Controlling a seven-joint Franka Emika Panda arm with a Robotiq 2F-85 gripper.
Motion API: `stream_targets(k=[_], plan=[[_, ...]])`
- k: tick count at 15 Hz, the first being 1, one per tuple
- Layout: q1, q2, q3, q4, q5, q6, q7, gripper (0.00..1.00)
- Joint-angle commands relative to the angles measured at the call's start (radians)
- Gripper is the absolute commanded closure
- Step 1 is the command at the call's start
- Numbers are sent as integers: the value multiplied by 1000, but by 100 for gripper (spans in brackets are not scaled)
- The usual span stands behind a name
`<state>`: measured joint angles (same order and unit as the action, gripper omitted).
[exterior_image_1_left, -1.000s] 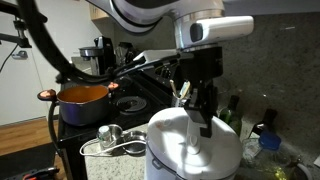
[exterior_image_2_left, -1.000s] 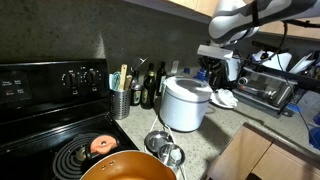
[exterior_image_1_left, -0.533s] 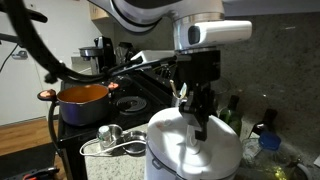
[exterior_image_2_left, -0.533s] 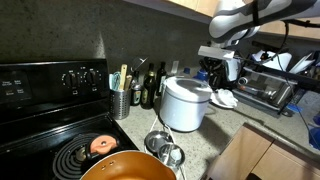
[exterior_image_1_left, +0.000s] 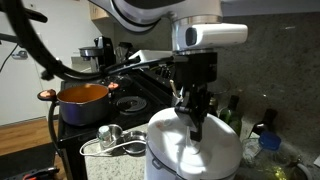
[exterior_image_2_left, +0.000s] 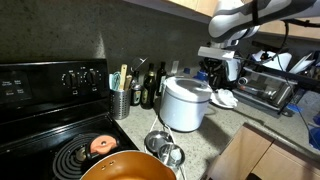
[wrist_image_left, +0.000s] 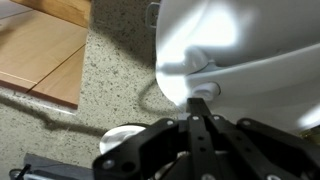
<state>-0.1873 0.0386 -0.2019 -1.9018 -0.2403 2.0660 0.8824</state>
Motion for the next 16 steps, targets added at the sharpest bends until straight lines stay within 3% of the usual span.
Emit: stream_targets(k=[1, 16], plan=[[6, -17, 5, -4, 20, -35, 5, 99], [6, 11, 4, 0, 23, -17, 2, 99]])
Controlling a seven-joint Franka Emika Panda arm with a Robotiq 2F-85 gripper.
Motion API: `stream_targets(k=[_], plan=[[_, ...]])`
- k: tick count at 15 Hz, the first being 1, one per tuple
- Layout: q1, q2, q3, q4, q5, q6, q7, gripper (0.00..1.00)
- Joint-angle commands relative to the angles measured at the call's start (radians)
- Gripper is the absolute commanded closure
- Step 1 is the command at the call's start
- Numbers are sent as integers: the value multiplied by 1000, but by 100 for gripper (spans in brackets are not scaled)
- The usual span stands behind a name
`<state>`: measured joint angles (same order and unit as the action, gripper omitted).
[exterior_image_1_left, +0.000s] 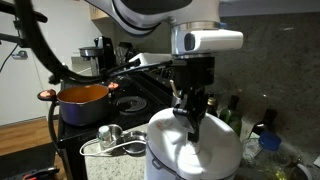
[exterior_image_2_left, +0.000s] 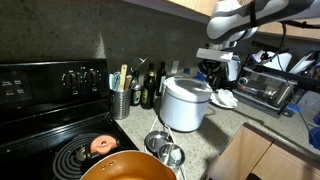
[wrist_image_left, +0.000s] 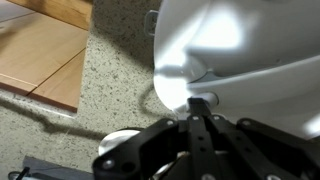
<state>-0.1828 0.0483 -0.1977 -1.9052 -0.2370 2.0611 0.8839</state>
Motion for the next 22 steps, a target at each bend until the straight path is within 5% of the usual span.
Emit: stream_targets(k=[1, 22], plan=[[1, 0, -1, 2, 19, -10, 1, 99], [16, -23, 14, -93, 55, 52, 3, 99]])
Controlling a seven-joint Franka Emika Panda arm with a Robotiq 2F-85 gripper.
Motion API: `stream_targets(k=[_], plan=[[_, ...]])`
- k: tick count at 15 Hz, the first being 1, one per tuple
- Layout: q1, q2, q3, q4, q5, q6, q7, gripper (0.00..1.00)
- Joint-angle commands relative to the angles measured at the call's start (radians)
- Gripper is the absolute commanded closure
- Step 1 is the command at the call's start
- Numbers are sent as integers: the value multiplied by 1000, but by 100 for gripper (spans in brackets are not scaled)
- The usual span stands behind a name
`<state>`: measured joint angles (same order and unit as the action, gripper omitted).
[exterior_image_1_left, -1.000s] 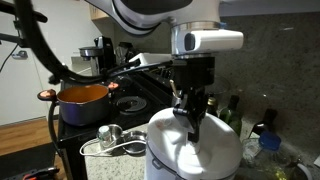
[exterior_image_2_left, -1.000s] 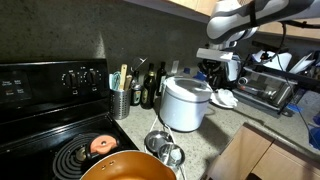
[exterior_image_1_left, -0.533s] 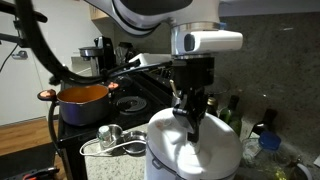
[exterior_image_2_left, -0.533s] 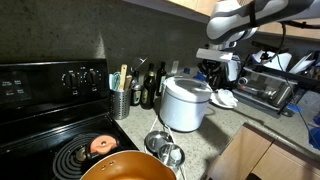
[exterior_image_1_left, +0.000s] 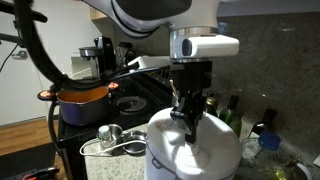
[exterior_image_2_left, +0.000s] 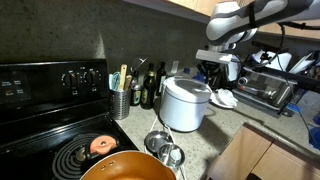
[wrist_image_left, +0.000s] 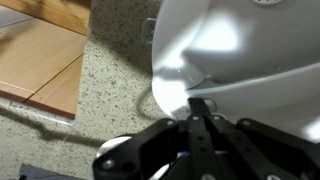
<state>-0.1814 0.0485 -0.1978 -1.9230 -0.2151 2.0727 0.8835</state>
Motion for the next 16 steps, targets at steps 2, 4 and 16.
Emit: stream_targets(k=[2, 4, 16], plan=[[21, -42, 18, -99, 25, 47, 15, 99], [18, -38, 16, -89, 30, 45, 1, 99], [21, -43, 25, -63, 27, 4, -16, 99]])
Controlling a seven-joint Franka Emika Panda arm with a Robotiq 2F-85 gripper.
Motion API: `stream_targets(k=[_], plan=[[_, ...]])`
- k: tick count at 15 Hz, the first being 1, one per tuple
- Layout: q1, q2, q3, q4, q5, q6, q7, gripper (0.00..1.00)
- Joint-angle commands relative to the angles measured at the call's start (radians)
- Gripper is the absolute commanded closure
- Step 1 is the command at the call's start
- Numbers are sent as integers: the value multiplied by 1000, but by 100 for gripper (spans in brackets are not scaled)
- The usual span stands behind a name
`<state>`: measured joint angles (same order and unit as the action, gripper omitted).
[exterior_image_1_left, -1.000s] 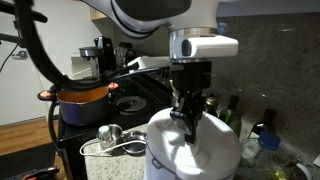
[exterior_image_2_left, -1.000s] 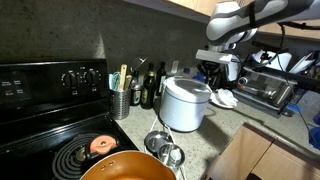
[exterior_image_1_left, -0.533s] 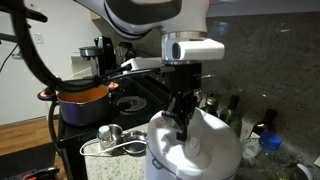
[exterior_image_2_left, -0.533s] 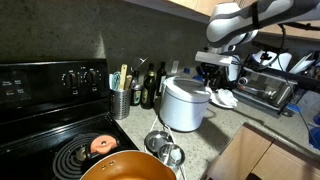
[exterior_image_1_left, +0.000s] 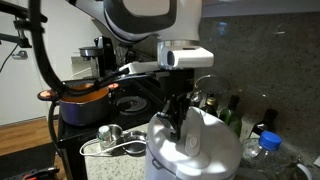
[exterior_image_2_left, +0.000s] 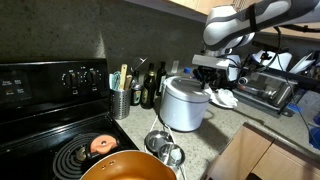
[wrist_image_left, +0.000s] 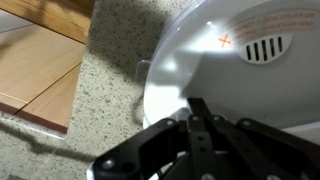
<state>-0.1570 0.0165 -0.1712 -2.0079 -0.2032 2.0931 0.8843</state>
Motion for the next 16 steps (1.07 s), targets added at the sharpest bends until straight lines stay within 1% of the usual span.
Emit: stream_targets(k=[1, 8, 16], plan=[[-2, -21, 1, 20, 12, -18, -12, 99], [0, -84, 11, 16, -7, -48, 3, 99], [-8, -140, 16, 0, 2, -107, -6, 99]])
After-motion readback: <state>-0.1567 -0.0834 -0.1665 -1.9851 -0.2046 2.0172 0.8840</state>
